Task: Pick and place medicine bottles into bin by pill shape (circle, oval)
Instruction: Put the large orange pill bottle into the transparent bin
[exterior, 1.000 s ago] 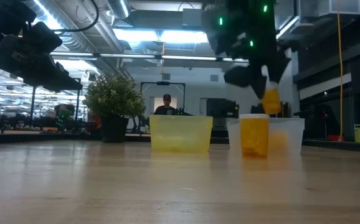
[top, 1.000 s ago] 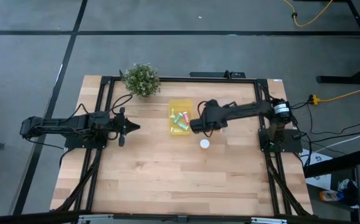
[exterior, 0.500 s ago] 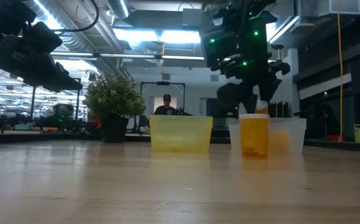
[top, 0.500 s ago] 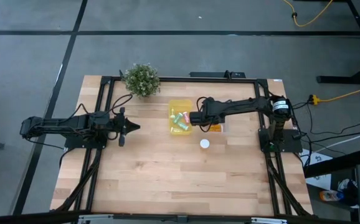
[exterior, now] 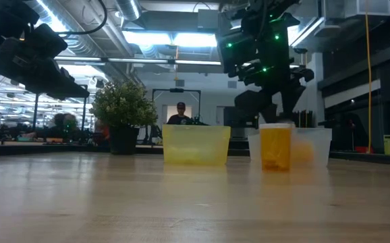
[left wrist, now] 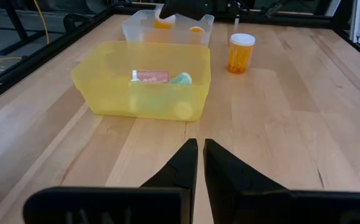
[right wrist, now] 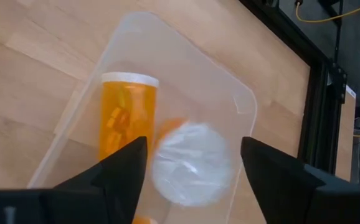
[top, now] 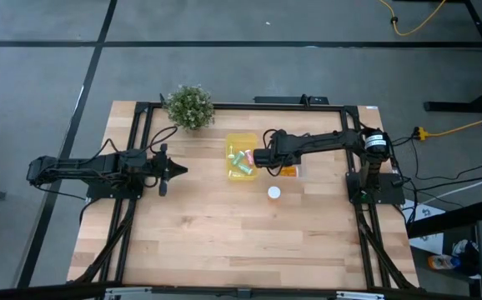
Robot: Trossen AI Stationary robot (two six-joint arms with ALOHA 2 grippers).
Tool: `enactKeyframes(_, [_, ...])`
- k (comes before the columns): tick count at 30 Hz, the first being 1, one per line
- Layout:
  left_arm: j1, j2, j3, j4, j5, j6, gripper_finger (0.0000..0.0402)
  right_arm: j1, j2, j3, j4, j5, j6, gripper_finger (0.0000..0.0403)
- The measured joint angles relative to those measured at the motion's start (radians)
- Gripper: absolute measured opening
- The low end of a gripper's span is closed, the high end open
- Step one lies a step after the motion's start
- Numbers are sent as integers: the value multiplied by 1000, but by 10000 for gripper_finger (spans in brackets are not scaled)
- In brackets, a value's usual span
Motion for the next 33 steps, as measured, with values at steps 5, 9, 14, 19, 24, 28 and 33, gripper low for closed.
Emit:
enactKeyframes(5, [0, 0, 0, 0, 0, 0, 23, 2, 0, 0, -1, 0, -4, 278])
enactKeyframes(9, [0, 0, 0, 0, 0, 0, 23, 28, 0, 3, 1, -6, -3, 279])
enactKeyframes(14, [0, 0, 0, 0, 0, 0, 23, 90, 0, 82, -17, -4, -30, 279])
enactKeyframes(19, [0, 0, 0, 0, 0, 0, 23, 185, 0, 203, -16, -17, -68, 280])
enactKeyframes(24, [0, 0, 0, 0, 0, 0, 23, 298, 0, 251, 8, -49, 28, 280])
enactKeyframes(28, [0, 0, 0, 0, 0, 0, 23, 383, 0, 213, 58, -39, 197, 280])
enactKeyframes(33, [0, 0, 0, 0, 0, 0, 23, 463, 5, 129, 140, -46, 353, 280])
